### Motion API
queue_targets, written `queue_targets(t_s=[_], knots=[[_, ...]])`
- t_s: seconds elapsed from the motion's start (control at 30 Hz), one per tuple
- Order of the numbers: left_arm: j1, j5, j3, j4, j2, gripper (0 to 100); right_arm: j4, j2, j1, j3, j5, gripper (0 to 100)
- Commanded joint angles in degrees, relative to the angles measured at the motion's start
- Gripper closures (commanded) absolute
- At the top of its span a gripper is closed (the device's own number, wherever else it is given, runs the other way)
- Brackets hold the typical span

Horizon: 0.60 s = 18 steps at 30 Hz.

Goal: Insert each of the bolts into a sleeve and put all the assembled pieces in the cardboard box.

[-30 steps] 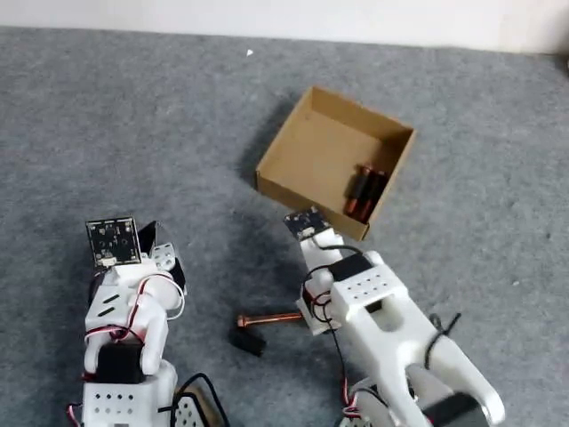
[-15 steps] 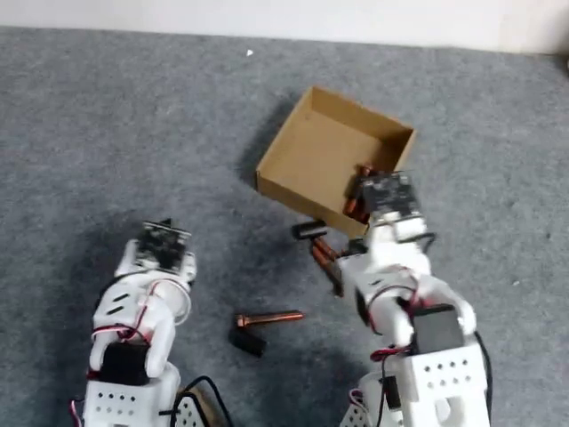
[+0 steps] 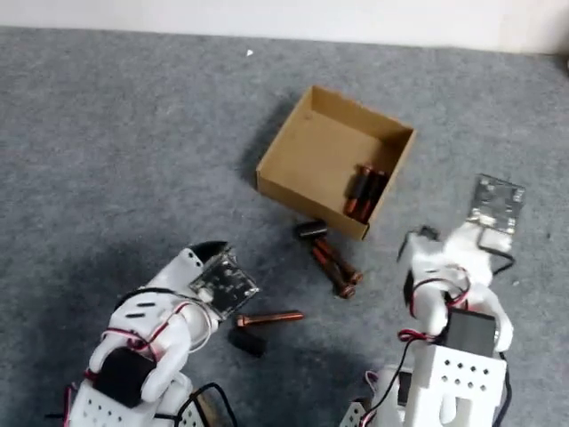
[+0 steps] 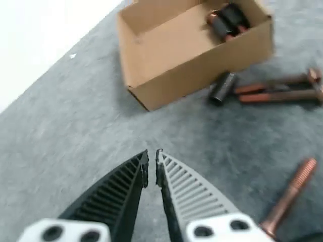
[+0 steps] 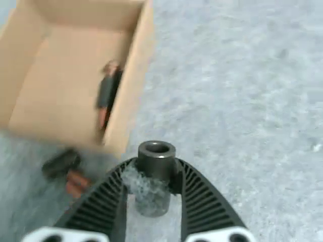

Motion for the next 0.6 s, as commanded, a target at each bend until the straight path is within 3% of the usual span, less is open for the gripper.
queue_targets(t_s=[0.0,0.27,0.57], knots=[[3.65,-0.79,-7.34,-0.18,12.44,94,-5.58,-0.75,5.41,-0.04,-2.37,99.4],[9.71,-6.86,-20.70,-1.14,38.81,93,-7.08,-0.84,10.07,1.27,-3.78,99.4],[10.68,-10.37,-28.88,-7.74,59.21,79,-9.19,-0.75,15.25,1.54,-3.78,99.4]])
